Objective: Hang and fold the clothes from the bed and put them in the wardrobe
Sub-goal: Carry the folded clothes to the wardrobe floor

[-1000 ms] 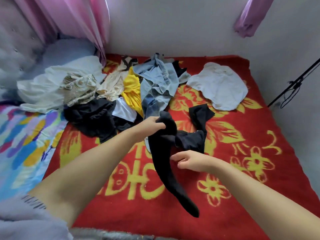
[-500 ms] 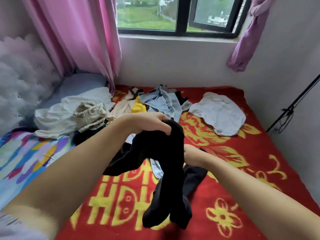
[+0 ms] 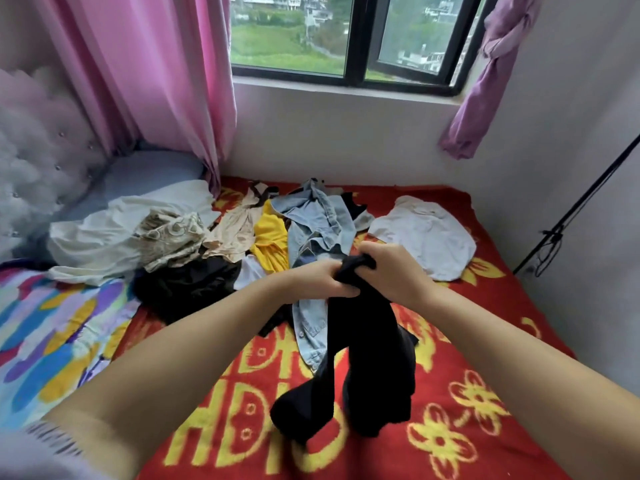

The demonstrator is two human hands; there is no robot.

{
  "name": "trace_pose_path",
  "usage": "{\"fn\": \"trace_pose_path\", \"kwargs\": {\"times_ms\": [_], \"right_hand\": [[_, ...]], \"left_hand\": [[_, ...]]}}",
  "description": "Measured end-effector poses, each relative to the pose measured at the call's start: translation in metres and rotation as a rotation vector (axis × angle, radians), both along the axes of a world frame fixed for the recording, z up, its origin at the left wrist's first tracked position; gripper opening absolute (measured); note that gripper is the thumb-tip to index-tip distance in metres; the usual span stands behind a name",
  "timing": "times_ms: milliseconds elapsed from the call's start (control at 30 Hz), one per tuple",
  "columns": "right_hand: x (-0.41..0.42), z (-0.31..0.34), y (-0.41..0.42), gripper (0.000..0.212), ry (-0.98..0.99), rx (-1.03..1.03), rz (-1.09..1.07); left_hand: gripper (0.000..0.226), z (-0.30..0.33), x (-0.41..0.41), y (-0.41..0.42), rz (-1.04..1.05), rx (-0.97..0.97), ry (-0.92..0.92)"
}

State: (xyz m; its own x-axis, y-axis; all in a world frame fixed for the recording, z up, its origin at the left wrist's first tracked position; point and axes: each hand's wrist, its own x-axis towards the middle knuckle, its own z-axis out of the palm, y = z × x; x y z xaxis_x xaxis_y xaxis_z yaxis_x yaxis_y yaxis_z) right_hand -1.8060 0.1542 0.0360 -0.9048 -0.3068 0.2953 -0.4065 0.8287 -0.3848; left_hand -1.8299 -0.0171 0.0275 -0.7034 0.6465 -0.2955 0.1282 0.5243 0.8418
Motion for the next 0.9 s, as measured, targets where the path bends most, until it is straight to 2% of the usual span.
{"fn": "trace_pose_path", "kwargs": {"times_ms": [67, 167, 233, 267, 367, 467, 533, 667, 733, 767, 867, 900], "right_hand": [[-0.001, 0.002, 0.015, 0.013, -0.037, -0.038, -0.021], [0.001, -0.003, 0.044, 0.013, -0.221, -0.066, -0.106], [0.004, -0.016, 0.063, 0.006, -0.347, -0.043, -0.211], [0.007, -0.024, 0.071, 0.009, -0.418, -0.089, -0.26], [0.017, -0.043, 0.079, 0.023, -0.586, -0.386, -0.321], [0.012, -0.046, 0.072, 0.006, -0.604, -0.527, -0.332], [0.004, -0.041, 0.065, 0.008, -0.586, -0.49, -0.332], [-0.007, -0.022, 0.036, 0.017, -0.495, -0.095, -0.194], [-0.007, -0.012, 0.021, 0.013, -0.541, 0.045, -0.114], [-0.005, -0.008, 0.016, 0.011, -0.607, 0.121, -0.071], [0.008, -0.008, 0.003, 0.026, -0.954, 0.26, 0.041], [0.013, -0.012, 0.0, 0.033, -1.067, 0.288, 0.078]], "left_hand": [[0.009, 0.006, -0.004, 0.003, 0.025, -0.056, 0.118], [0.012, 0.024, -0.008, 0.002, 0.012, -0.052, 0.221], [0.012, 0.033, -0.006, 0.003, 0.054, 0.073, 0.214], [0.014, 0.036, -0.005, 0.003, 0.093, 0.168, 0.179], [0.015, 0.039, -0.006, -0.007, 0.203, 0.436, 0.084], [0.016, 0.035, -0.016, -0.028, 0.374, 0.549, 0.135], [0.02, 0.032, -0.025, -0.049, 0.477, 0.576, 0.191], [0.018, 0.019, -0.031, -0.105, 0.505, 0.407, 0.238], [0.015, 0.008, -0.03, -0.14, 0.437, 0.293, 0.077], [0.009, 0.003, -0.028, -0.156, 0.387, 0.189, -0.019], [0.037, -0.016, -0.02, -0.187, 0.179, -0.25, -0.235], [0.037, -0.023, -0.018, -0.189, 0.11, -0.355, -0.305]]}}
